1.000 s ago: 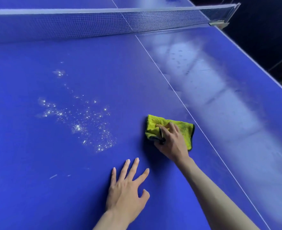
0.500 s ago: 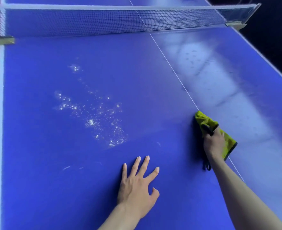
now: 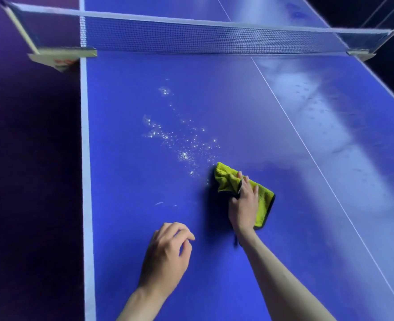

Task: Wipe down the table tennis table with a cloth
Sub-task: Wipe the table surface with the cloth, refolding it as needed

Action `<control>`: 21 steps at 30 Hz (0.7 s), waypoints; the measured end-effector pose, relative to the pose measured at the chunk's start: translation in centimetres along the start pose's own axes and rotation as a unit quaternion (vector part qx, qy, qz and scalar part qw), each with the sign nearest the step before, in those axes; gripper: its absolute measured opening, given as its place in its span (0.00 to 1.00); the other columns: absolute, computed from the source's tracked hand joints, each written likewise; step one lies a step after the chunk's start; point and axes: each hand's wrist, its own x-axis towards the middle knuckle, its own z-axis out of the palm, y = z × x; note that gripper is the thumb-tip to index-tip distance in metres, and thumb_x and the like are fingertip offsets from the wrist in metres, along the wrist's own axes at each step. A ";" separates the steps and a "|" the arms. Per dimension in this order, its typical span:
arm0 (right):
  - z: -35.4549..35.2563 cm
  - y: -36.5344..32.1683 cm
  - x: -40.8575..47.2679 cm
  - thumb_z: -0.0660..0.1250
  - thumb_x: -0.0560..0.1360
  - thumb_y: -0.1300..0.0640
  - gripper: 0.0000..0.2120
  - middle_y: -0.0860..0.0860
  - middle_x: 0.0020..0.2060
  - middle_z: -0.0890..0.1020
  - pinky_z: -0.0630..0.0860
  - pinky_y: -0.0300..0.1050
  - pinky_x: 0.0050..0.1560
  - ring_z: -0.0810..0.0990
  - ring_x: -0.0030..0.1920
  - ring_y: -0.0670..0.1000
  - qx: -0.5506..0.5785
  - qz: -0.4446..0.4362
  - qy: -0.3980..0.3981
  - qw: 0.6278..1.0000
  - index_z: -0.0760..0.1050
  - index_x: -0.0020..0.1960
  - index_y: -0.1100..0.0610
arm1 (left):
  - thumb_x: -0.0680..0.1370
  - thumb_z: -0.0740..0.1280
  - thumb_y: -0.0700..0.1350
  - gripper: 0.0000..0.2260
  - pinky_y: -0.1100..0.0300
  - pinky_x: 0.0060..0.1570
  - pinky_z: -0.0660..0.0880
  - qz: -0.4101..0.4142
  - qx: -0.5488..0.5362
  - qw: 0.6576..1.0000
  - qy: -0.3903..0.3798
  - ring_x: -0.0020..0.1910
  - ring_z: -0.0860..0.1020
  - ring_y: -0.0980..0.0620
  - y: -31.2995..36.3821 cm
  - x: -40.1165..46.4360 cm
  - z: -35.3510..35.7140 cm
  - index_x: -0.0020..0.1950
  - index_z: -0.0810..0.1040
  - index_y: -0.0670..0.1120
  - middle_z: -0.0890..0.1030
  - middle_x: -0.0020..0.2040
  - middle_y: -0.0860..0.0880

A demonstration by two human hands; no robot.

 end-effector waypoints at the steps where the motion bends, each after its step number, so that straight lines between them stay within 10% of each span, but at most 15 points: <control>1: 1.6 -2.1 -1.4 0.58 0.62 0.64 0.41 0.51 0.77 0.72 0.50 0.57 0.83 0.63 0.81 0.52 0.008 -0.019 -0.007 1.000 0.71 0.77 0.58 | 0.77 0.60 0.45 0.09 0.56 0.47 0.75 -0.022 0.007 0.999 0.024 0.48 0.75 0.56 -1.2 -1.0 -1.4 0.44 0.79 0.53 0.77 0.46 0.61; 9: 13.5 -21.5 -12.1 0.57 0.62 0.68 0.20 0.50 0.62 0.84 0.56 0.47 0.81 0.70 0.75 0.52 0.173 -0.086 -0.174 0.966 0.76 0.51 0.59 | 0.73 0.60 0.35 0.11 0.57 0.37 0.69 -0.139 0.019 0.968 0.210 0.38 0.73 0.50 -6.4 -6.0 -9.3 0.37 0.78 0.48 0.77 0.38 0.57; 13: 14.6 -27.7 -13.8 0.60 0.75 0.65 0.09 0.48 0.35 0.78 0.77 0.49 0.42 0.77 0.38 0.54 0.358 0.009 -0.287 0.889 0.78 0.46 0.56 | 0.72 0.58 0.39 0.12 0.55 0.35 0.68 -0.342 -0.059 0.880 0.324 0.38 0.76 0.47 -8.9 -8.5 -11.7 0.37 0.79 0.51 0.80 0.40 0.52; 16: 12.4 -27.4 -12.3 0.59 0.77 0.66 0.10 0.49 0.35 0.74 0.70 0.44 0.38 0.69 0.36 0.49 0.484 0.115 -0.256 0.829 0.76 0.42 0.58 | 0.73 0.59 0.38 0.12 0.54 0.35 0.69 -0.386 -0.082 0.861 0.322 0.38 0.77 0.46 -9.6 -9.4 -12.2 0.38 0.79 0.52 0.82 0.41 0.51; 21: 5.2 -20.2 -7.0 0.64 0.74 0.56 0.06 0.50 0.40 0.80 0.76 0.47 0.46 0.76 0.44 0.51 0.502 0.148 -0.090 0.848 0.79 0.44 0.54 | 0.75 0.62 0.32 0.16 0.53 0.35 0.72 -0.294 -0.076 0.920 0.248 0.39 0.77 0.48 -7.0 -6.1 -10.3 0.38 0.77 0.52 0.80 0.40 0.55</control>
